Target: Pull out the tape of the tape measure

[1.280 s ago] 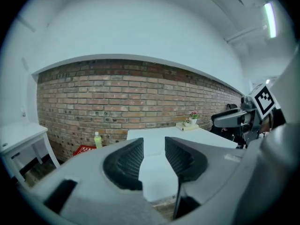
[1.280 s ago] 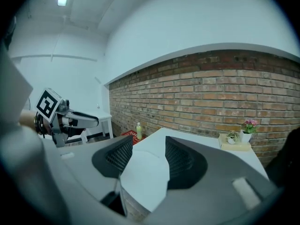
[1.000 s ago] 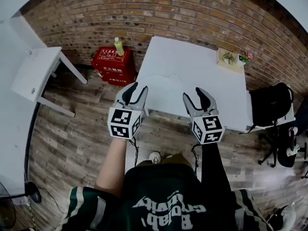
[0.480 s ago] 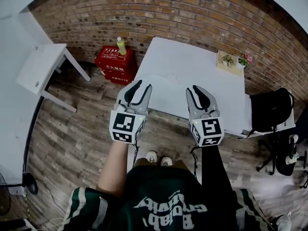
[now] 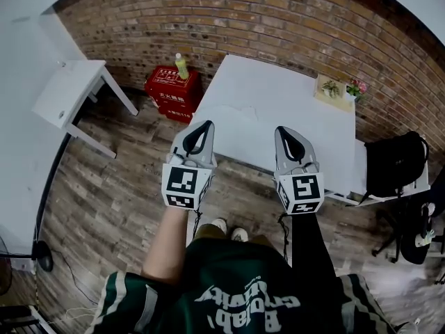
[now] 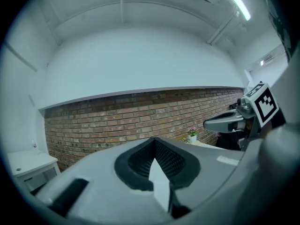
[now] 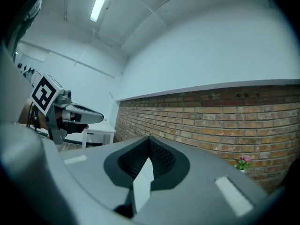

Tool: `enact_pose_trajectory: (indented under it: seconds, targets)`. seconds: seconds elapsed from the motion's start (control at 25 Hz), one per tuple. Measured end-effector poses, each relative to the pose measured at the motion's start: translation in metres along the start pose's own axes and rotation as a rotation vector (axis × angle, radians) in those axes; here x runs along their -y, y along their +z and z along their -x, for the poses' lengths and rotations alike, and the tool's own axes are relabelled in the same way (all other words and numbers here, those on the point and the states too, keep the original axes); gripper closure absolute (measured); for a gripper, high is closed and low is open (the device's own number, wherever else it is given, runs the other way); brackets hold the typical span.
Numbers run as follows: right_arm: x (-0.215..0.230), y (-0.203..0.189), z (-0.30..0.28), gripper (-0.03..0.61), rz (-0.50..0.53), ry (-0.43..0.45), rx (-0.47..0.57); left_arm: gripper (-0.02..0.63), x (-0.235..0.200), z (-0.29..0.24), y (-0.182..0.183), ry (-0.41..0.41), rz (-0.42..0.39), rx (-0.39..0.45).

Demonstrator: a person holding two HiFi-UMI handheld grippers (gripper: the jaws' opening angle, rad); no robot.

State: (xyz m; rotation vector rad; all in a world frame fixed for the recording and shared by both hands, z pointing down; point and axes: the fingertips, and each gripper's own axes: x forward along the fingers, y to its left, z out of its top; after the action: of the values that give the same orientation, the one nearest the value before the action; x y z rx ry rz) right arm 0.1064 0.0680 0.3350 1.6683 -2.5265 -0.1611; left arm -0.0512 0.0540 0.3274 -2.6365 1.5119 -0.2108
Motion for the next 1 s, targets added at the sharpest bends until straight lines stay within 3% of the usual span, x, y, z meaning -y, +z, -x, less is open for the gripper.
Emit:
enact_pose_trajectory:
  seconds: [1.0]
  targets:
    - [0.009, 0.007, -0.002, 0.566, 0.012, 0.023, 0.024, 0.609, -0.007, 0.009, 0.017, 0.079, -0.033, 0.025]
